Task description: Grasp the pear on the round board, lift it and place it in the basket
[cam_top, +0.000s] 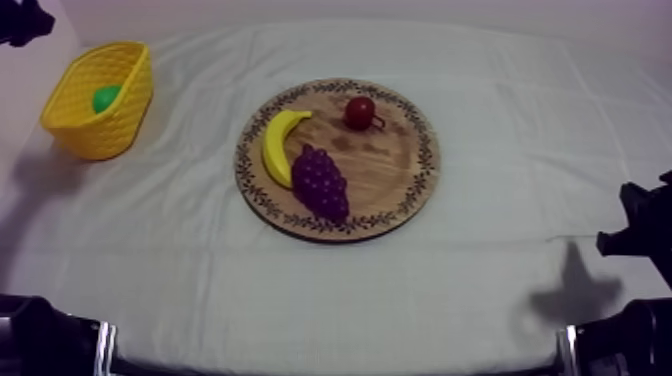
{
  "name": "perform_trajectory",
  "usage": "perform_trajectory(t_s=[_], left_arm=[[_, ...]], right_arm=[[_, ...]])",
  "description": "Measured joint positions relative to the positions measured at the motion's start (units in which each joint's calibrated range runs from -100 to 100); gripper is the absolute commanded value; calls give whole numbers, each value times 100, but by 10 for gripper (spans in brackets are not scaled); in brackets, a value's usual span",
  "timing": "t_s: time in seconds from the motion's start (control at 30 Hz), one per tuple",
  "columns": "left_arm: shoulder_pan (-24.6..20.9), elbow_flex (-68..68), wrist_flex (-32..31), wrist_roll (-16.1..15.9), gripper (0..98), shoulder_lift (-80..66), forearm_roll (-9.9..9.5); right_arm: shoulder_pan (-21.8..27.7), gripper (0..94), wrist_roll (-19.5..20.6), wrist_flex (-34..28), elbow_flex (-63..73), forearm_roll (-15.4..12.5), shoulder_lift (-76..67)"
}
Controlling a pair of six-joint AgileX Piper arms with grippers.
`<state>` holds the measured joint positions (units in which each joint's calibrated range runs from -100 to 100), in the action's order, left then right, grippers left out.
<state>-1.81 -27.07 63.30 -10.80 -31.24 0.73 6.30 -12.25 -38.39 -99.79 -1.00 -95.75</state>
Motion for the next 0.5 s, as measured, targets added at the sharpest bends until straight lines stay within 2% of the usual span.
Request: perform_trajectory(t_s=[0.2, 0.5], left_arm=[[-107, -996, -533, 70, 283, -1498, 180], [-116, -2980, -1551, 501, 60, -3587, 209]], right_arm=[[0, 3, 0, 0, 0, 0, 0], [0, 3, -3, 0, 0, 0, 0]])
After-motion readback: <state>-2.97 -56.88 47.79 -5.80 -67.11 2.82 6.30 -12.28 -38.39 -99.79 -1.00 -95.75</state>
